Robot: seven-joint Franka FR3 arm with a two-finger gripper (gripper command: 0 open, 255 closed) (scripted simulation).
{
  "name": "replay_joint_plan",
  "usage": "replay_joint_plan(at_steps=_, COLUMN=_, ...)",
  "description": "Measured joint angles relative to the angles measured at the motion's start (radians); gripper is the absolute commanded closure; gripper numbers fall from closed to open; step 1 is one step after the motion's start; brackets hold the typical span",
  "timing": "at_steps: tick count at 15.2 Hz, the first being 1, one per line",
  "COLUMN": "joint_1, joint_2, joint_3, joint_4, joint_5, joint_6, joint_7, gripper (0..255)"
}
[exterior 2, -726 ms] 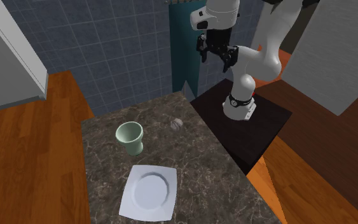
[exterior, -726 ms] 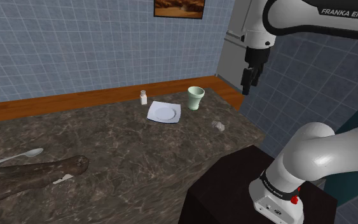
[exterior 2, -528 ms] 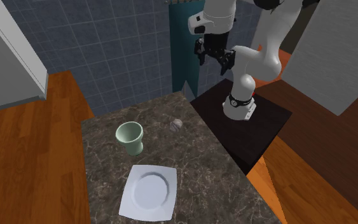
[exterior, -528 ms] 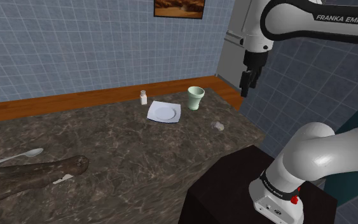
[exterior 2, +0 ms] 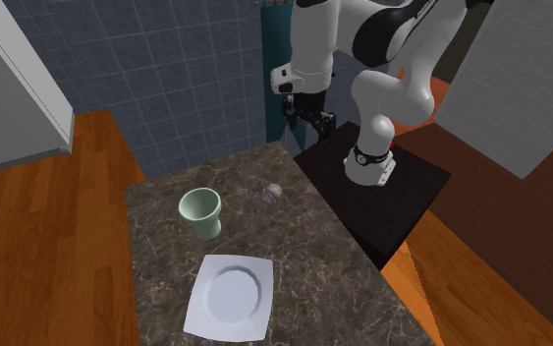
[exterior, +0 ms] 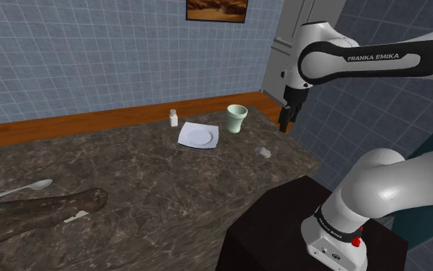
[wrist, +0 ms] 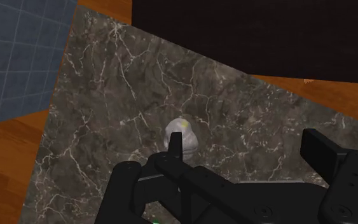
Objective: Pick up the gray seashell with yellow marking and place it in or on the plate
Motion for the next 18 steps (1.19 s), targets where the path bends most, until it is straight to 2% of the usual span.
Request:
replay_joint_plan(at_steps=4, joint_1=-0.012, joint_2=0.081, joint_3=-0.049, joint_4=-0.062, joint_5=-0.020, joint_6=0.172, joint_7=-0.032, gripper=0)
replay_joint_plan(at_steps=9, joint_1=-0.020, joint_2=0.238, joint_3=-0.116, joint_4=-0.117, joint_5=-0.031, joint_6=0.421, joint_7=-0.081, gripper=0)
replay_joint_plan(at_steps=12, joint_1=-0.014, joint_2=0.361, joint_3=-0.158, joint_4=-0.119, joint_5=-0.018, joint_6=0.566, joint_7=-0.122, gripper=0)
replay_joint_plan(at_steps=15, joint_1=0.006, joint_2=0.492, joint_3=-0.191, joint_4=-0.105, joint_5=0.023, joint_6=0.699, joint_7=-0.168, gripper=0)
replay_joint_plan(at_steps=18, joint_1=0.017, joint_2=0.557, joint_3=-0.201, joint_4=-0.105, joint_5=0.048, joint_6=0.769, joint_7=-0.188, gripper=0)
